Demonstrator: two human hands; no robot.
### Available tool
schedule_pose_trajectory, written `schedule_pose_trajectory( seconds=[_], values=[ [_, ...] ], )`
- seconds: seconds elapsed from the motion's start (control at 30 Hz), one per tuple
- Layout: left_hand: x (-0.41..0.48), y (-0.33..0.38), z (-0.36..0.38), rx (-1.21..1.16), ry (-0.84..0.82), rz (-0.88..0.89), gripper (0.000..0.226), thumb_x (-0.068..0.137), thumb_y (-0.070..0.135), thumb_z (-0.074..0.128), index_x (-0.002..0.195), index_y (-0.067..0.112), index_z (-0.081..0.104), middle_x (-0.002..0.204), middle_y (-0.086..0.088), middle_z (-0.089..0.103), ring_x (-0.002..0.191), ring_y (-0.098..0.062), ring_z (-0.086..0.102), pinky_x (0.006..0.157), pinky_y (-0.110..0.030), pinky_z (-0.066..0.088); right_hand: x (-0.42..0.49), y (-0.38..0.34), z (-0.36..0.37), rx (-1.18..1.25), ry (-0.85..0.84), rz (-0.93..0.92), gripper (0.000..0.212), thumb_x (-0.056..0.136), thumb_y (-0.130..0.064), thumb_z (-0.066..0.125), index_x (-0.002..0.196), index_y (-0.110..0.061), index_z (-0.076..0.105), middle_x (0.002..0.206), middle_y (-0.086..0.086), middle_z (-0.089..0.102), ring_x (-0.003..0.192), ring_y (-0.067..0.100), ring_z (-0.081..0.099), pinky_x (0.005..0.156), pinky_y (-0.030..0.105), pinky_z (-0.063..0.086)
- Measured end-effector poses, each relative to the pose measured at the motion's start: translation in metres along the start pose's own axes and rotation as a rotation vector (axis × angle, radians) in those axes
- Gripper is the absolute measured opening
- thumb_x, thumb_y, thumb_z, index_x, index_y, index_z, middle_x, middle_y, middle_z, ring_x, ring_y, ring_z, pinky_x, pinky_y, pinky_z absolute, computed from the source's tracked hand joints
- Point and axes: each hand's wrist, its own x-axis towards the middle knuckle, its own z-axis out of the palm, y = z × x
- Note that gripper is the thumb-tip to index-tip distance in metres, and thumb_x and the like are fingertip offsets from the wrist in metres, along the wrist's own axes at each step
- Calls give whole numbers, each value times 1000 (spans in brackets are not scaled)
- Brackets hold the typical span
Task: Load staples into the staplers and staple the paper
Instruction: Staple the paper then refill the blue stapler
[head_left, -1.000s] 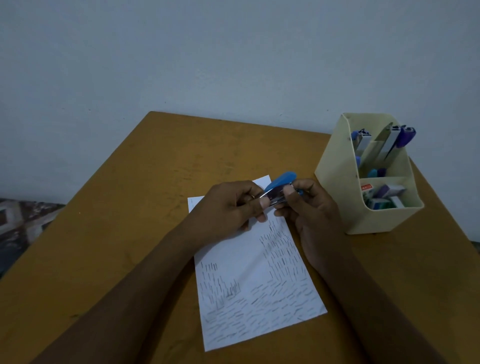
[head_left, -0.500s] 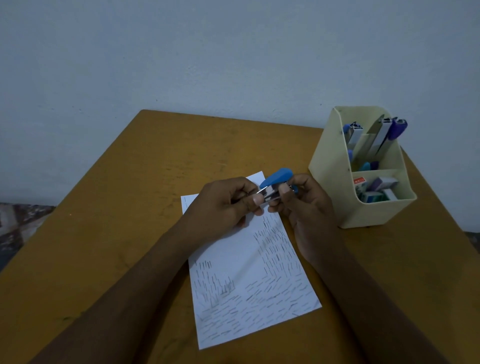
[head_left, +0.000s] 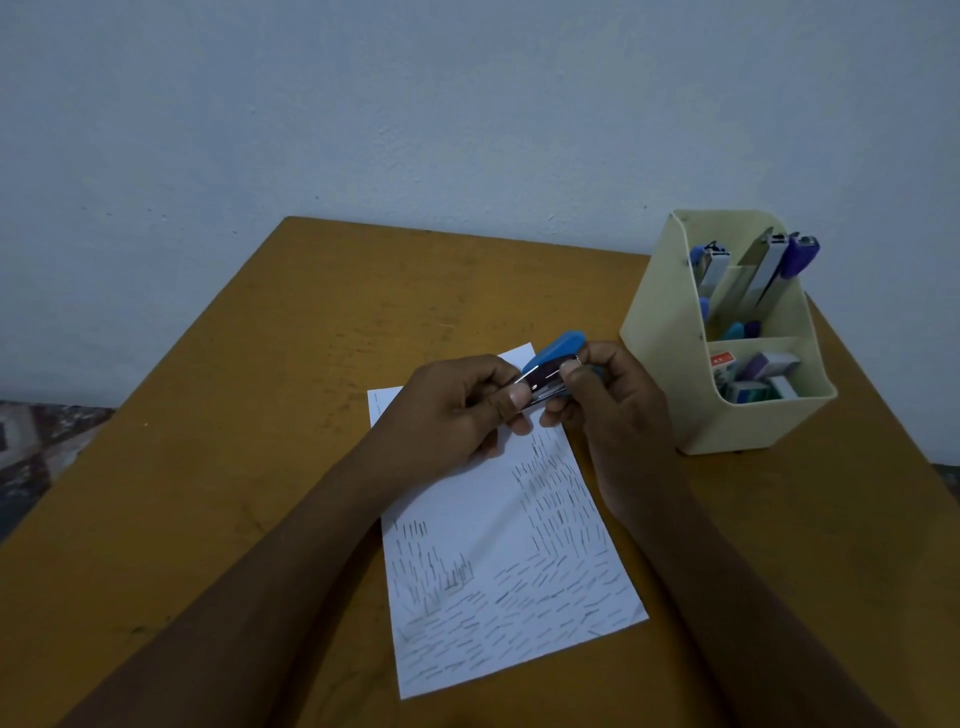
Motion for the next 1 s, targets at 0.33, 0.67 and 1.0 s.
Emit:
schedule_pose_trajectory(
  seconds=[0.33, 0.67, 1.0],
  values=[
    [-1, -1, 2, 80, -6, 47, 15, 96, 19, 54, 87, 15, 66, 73, 4, 70, 47, -4, 54, 49, -19, 40, 1, -1, 2, 6, 7, 49, 17, 95, -4, 42, 88, -11, 56, 70, 1, 64, 54, 8, 56, 56, 32, 52],
    [0, -1, -1, 65, 24, 19, 17, 98, 22, 51, 95, 10, 63, 74, 5, 72, 51, -8, 57, 50, -20, 43, 0, -4, 4, 113, 43, 68, 16, 91, 0, 48, 97, -13, 55, 77, 6, 65, 61, 14, 62, 56, 29, 55],
    [0, 1, -18, -3, 137, 38, 15, 89, 26, 62, 92, 12, 66, 92, -2, 68, 87, -16, 64, 68, -28, 56, 4, -4, -3, 347, 103, 197, 17, 90, 3, 47, 101, -8, 55, 79, 5, 68, 62, 19, 61, 64, 34, 54]
  ],
)
